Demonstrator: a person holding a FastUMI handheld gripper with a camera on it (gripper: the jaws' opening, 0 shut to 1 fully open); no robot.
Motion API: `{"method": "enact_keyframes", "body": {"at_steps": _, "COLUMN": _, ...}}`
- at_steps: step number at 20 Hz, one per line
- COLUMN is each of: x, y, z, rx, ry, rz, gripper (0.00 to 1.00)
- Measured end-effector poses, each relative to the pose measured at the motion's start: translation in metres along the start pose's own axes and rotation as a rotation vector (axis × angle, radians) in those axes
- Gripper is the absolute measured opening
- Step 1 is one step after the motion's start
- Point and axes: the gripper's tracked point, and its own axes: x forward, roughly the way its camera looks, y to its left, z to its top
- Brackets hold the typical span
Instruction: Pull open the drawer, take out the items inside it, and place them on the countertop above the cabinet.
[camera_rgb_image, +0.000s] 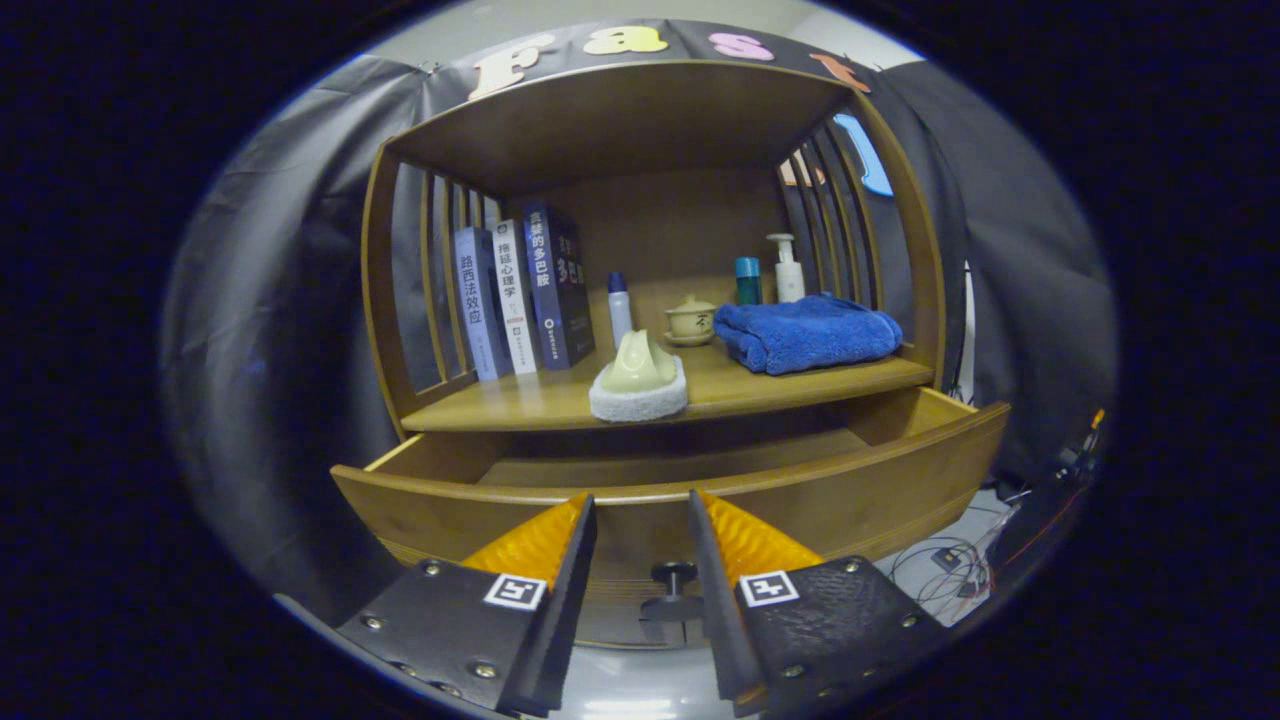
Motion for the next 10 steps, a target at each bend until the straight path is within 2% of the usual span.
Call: {"method": "enact_keyframes", "body": {"at_steps": 10, "x": 0.039, "y": 0.000, "z": 0.007, "rx": 0.002, "ry": 0.009, "rz": 0.014, "gripper": 0.56}}
